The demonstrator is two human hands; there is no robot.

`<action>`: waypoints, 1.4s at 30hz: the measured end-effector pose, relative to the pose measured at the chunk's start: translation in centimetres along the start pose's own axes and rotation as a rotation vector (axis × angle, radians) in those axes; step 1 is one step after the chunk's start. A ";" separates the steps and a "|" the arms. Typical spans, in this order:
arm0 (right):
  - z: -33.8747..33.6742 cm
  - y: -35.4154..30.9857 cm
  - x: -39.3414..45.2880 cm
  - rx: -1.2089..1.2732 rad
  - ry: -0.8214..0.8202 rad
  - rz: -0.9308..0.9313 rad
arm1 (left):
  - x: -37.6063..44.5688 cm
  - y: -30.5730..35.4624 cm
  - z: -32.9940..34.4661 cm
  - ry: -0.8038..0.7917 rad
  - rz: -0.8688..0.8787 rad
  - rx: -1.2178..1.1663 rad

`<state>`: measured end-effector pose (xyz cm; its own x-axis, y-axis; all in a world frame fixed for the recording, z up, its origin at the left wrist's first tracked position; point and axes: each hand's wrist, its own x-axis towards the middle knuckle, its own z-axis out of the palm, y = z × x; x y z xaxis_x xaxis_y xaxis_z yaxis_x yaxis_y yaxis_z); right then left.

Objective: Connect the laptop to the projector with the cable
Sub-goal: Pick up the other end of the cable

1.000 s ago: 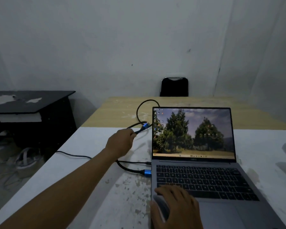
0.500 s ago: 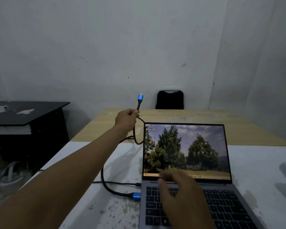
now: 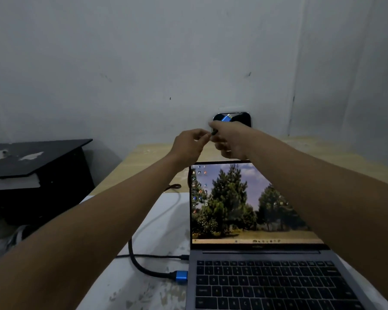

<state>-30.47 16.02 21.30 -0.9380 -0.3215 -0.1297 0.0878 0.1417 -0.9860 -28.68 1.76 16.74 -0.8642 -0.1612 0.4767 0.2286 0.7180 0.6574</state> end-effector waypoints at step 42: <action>-23.0 17.8 -25.2 0.030 0.537 -0.078 | -17.5 0.0 -1.9 0.246 0.109 0.090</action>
<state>-13.00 48.20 9.40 -0.9808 0.1951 0.0083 0.0130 0.1075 -0.9941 -12.65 3.28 9.51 -0.6995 -0.2315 0.6761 0.2637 0.7957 0.5453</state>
